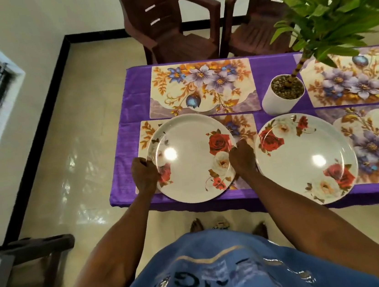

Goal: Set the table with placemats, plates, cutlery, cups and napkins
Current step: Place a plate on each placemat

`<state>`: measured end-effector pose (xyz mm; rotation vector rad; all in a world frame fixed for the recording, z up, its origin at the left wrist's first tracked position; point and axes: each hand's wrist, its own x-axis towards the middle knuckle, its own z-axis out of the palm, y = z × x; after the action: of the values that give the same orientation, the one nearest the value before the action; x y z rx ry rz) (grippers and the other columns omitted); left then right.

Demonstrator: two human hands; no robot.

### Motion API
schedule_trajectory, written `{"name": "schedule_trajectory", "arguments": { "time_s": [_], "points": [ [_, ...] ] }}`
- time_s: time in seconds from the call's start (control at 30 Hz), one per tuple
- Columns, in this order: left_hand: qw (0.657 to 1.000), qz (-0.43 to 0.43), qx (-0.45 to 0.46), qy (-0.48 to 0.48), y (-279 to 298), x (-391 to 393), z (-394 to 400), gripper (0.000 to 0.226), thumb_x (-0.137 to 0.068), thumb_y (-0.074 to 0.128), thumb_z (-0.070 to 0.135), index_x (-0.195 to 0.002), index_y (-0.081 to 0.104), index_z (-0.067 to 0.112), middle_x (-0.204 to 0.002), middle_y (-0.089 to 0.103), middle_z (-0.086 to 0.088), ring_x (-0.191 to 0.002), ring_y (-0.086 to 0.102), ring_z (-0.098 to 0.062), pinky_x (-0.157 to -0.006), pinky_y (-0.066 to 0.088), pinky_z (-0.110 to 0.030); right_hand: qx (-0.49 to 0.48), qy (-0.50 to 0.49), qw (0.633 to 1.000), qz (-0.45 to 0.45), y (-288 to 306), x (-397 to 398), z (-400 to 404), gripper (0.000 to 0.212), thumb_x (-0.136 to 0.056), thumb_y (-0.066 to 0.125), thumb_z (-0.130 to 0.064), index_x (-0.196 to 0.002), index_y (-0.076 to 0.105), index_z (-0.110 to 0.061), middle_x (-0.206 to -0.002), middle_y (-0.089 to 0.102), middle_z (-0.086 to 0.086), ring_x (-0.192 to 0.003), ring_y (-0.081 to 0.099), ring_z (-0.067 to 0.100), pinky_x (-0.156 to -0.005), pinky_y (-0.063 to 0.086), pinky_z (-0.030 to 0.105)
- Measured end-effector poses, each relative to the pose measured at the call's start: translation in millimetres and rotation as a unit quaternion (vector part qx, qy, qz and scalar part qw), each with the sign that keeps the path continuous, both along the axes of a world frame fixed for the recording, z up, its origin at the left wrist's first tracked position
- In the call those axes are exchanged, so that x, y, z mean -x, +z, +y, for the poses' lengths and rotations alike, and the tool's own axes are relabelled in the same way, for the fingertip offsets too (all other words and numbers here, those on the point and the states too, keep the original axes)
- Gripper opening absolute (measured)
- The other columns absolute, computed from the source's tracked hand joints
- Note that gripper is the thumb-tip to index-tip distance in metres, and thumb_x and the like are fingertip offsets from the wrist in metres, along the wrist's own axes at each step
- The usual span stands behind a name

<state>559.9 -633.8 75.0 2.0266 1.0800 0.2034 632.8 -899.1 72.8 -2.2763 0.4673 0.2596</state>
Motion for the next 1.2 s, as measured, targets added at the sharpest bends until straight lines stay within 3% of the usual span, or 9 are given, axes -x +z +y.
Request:
{"name": "schedule_trajectory", "arguments": {
  "time_s": [0.1,0.43,0.67,0.87,1.2],
  "points": [
    [1.000,0.015,0.008,0.011,-3,3,-1,0.018,-0.095,0.057,0.018,-0.105,0.054,0.003,-0.095,0.058,-0.008,-0.089,0.056,-0.022,-0.070,0.043,-0.031,0.026,0.014,1.000,0.000,-5,1,1,0.034,-0.097,0.046,-0.019,-0.127,0.055,-0.006,-0.119,0.064,0.013,-0.107,0.061,0.031,-0.080,0.043,0.031],
    [0.999,0.030,0.011,0.014,1,0,-2,0.028,-0.096,0.059,0.024,-0.112,0.058,0.002,-0.108,0.065,-0.014,-0.100,0.064,-0.030,-0.082,0.053,-0.041,0.035,0.030,0.999,0.006,-6,-1,-4,0.030,-0.097,0.051,-0.020,-0.123,0.056,-0.006,-0.113,0.066,0.013,-0.101,0.062,0.030,-0.074,0.042,0.029],
    [0.999,0.029,0.006,-0.011,2,-1,-1,0.027,-0.095,0.061,0.025,-0.109,0.060,0.002,-0.105,0.068,-0.014,-0.097,0.067,-0.029,-0.075,0.052,-0.033,0.033,0.020,0.999,-0.026,-13,0,-6,0.022,-0.096,0.051,-0.018,-0.110,0.063,-0.007,-0.104,0.069,0.011,-0.090,0.063,0.026,-0.068,0.042,0.028],
    [0.999,0.037,-0.007,-0.026,2,-2,1,0.026,-0.095,0.060,0.028,-0.104,0.063,0.004,-0.097,0.067,-0.010,-0.086,0.063,-0.021,-0.071,0.048,-0.030,0.028,0.004,0.998,-0.052,-17,0,-5,0.026,-0.098,0.051,-0.016,-0.118,0.064,-0.006,-0.114,0.068,0.014,-0.104,0.064,0.032,-0.079,0.045,0.031],
    [0.997,0.059,-0.015,-0.049,-4,-7,6,0.028,-0.096,0.060,0.029,-0.104,0.066,0.003,-0.098,0.069,-0.011,-0.079,0.054,-0.017,-0.069,0.044,-0.029,0.052,0.012,0.997,-0.058,-22,-4,-9,0.025,-0.100,0.052,-0.023,-0.117,0.063,-0.008,-0.114,0.069,0.012,-0.104,0.065,0.032,-0.084,0.049,0.036]
  ]
}}
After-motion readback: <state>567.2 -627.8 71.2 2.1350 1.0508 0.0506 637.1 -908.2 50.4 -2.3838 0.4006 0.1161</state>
